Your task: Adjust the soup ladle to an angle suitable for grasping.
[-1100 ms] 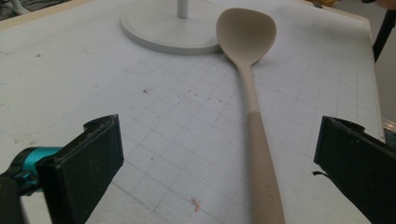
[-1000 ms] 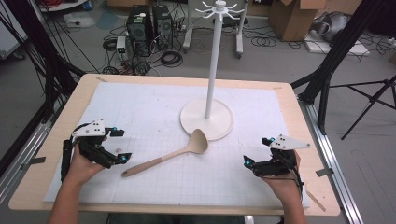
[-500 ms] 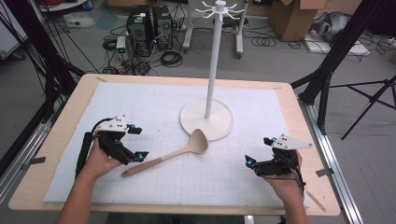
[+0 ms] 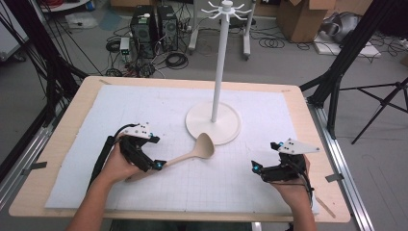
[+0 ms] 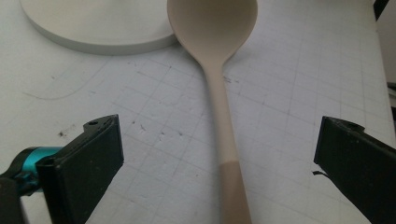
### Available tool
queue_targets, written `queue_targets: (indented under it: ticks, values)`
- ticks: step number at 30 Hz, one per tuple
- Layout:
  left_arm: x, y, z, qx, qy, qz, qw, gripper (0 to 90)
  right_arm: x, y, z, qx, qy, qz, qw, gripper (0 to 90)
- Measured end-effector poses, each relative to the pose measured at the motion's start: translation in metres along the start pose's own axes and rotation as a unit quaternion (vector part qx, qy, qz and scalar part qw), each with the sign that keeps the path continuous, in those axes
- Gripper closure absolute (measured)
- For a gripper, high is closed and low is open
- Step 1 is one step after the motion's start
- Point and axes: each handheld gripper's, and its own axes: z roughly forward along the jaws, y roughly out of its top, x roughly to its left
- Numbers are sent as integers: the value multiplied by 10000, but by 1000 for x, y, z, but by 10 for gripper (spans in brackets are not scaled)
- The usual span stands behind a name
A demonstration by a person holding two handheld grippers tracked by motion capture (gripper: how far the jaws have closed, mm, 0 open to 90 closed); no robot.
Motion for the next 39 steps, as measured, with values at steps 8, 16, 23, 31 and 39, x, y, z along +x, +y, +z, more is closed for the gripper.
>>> queue_targets:
  ticks: [8,16,23,31,39]
  values:
    - [-1,-1,21,632,128,81,9979,37,1,0,0,19,18,22,10000,5]
    - [-3,0,25,789,95,142,9967,156,0,0,2,40,29,-31,10000,5]
    - [-6,0,30,940,133,263,9951,213,1,0,3,64,22,-33,10000,6]
    - [-7,0,32,1080,62,364,9935,314,1,-1,3,101,31,-36,9999,6]
    - [-9,-1,36,1133,-72,408,9927,487,1,-1,4,127,23,-28,9999,6]
